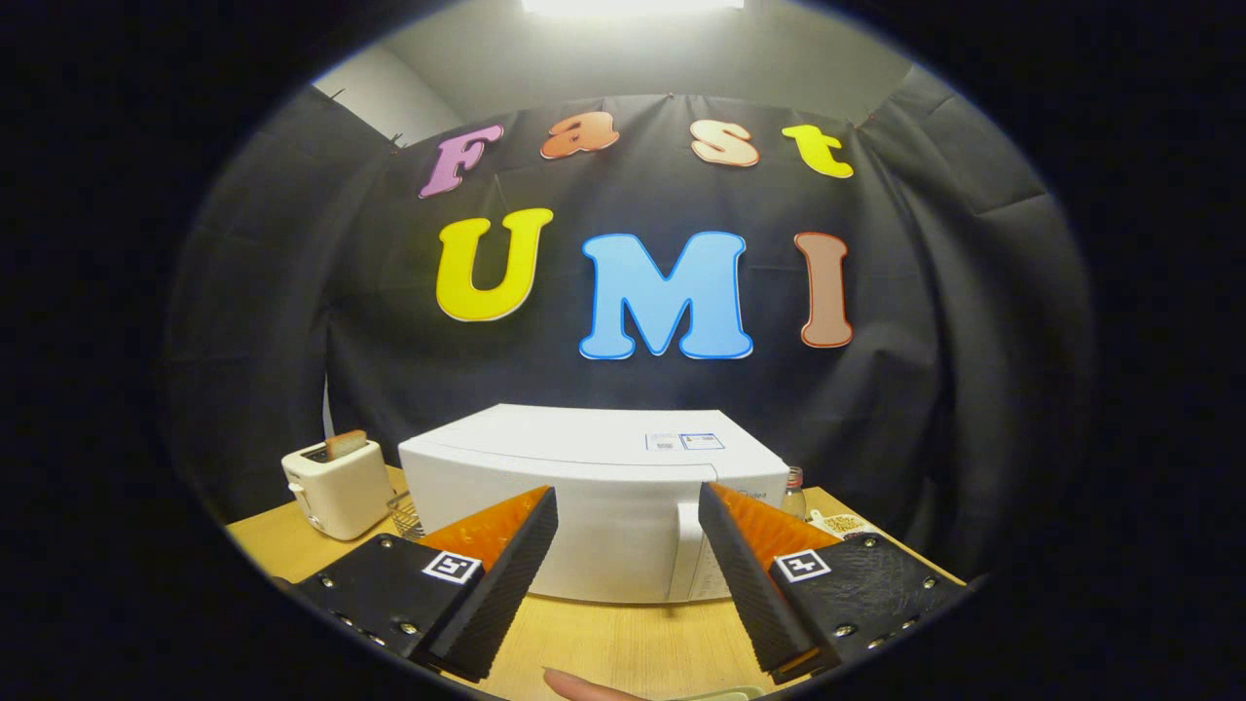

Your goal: Open the microwave, put the food inside, and close the microwave door.

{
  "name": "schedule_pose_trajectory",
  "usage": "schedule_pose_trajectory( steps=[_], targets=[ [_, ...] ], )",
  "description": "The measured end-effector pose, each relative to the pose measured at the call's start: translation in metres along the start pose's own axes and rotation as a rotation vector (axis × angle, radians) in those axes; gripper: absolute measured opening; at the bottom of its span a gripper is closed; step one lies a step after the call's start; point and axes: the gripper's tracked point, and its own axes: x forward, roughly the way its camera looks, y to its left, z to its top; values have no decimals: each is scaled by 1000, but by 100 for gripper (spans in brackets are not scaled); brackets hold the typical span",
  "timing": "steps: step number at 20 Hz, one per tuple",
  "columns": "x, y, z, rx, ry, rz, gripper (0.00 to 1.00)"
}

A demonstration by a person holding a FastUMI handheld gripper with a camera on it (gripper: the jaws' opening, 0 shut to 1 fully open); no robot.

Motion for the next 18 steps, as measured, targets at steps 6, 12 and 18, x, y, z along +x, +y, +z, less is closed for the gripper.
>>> schedule_pose_trajectory(
  steps=[6,12,18],
  targets=[
    [59,-35,-66,26,102,-57,89],
    [94,-40,-97,86,143,-50,73],
    [102,-40,-101,19,136,-78,31]
  ],
)
